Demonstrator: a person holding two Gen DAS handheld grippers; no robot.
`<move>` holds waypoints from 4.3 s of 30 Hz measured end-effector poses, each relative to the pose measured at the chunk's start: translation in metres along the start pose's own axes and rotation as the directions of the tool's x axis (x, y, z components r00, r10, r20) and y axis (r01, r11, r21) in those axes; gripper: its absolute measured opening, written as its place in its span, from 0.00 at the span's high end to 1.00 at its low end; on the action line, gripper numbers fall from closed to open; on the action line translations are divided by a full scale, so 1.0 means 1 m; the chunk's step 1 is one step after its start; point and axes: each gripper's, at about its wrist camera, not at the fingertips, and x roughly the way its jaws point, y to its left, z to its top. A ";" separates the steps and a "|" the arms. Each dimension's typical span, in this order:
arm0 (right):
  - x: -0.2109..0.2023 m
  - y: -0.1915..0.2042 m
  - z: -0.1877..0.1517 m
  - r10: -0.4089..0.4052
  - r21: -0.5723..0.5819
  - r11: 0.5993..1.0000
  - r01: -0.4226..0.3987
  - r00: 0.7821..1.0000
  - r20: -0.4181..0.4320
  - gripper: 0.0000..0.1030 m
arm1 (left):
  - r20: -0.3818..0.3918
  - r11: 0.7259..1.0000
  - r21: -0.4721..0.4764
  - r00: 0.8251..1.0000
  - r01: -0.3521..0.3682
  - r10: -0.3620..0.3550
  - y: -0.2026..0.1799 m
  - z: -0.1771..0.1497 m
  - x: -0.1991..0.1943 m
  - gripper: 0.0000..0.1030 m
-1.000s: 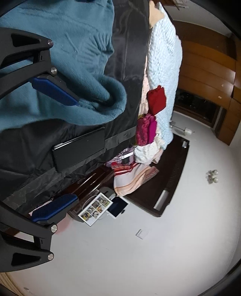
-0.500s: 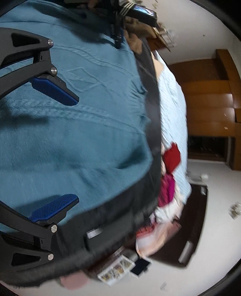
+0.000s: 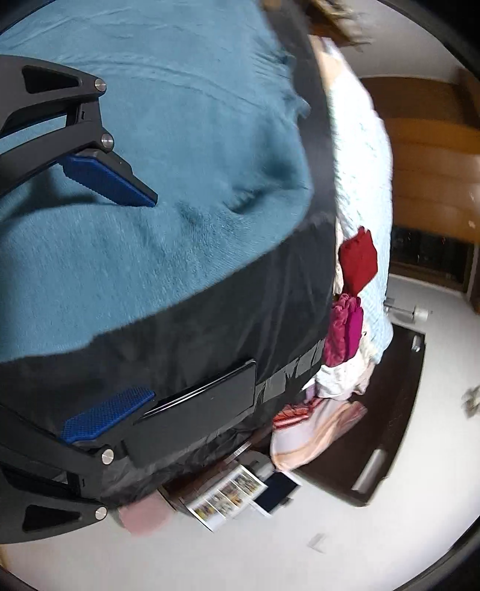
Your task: Fold clothes
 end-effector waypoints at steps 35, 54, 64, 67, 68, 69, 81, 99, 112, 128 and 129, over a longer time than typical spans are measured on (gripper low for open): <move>-0.037 0.090 0.013 0.237 -0.195 0.950 -0.244 0.970 -0.058 0.05 | -0.127 0.994 -0.081 0.989 0.067 -0.077 -0.041 0.002 -0.037 0.30; 0.050 0.057 0.038 0.194 0.057 0.980 -0.189 0.976 -0.102 0.01 | -0.075 0.995 -0.093 0.997 0.021 -0.028 -0.067 0.052 0.029 0.05; 0.050 0.049 0.039 0.195 0.054 0.980 -0.190 0.975 -0.108 0.01 | -0.110 0.989 -0.105 0.987 0.104 -0.116 -0.049 0.023 -0.015 0.05; 0.037 0.051 0.028 0.194 0.039 0.981 -0.190 0.974 -0.120 0.01 | -0.072 0.987 -0.107 0.989 0.118 -0.126 -0.035 -0.001 -0.053 0.05; 0.032 0.054 0.024 0.195 0.029 0.981 -0.193 0.973 -0.121 0.01 | -0.061 0.987 -0.113 0.991 0.114 -0.121 -0.029 -0.010 -0.064 0.05; 0.023 0.058 0.018 0.198 0.008 0.980 -0.198 0.973 -0.117 0.01 | -0.046 0.987 -0.121 0.993 0.106 -0.112 -0.018 -0.020 -0.077 0.05; -0.077 0.106 -0.062 0.405 -0.089 0.906 -0.414 0.909 -0.099 0.01 | -0.019 0.999 -0.028 0.999 -0.041 0.040 0.013 -0.131 -0.144 0.04; -0.072 0.103 -0.095 0.347 -0.127 0.925 -0.358 0.932 -0.102 0.01 | -0.051 0.929 -0.124 0.937 -0.350 0.346 0.050 -0.110 -0.090 0.04; -0.068 0.102 -0.091 0.345 -0.120 0.927 -0.356 0.933 -0.101 0.01 | -0.116 0.884 -0.279 0.927 -0.375 0.357 0.140 -0.104 -0.065 0.04; -0.067 0.101 -0.090 0.346 -0.119 0.927 -0.356 0.933 -0.096 0.01 | 0.028 0.974 -0.152 0.984 -0.167 0.173 0.110 -0.141 -0.147 0.04; -0.067 0.101 -0.090 0.346 -0.119 0.927 -0.356 0.933 -0.096 0.01 | 0.038 0.984 -0.145 0.993 -0.106 0.113 0.115 -0.148 -0.152 0.04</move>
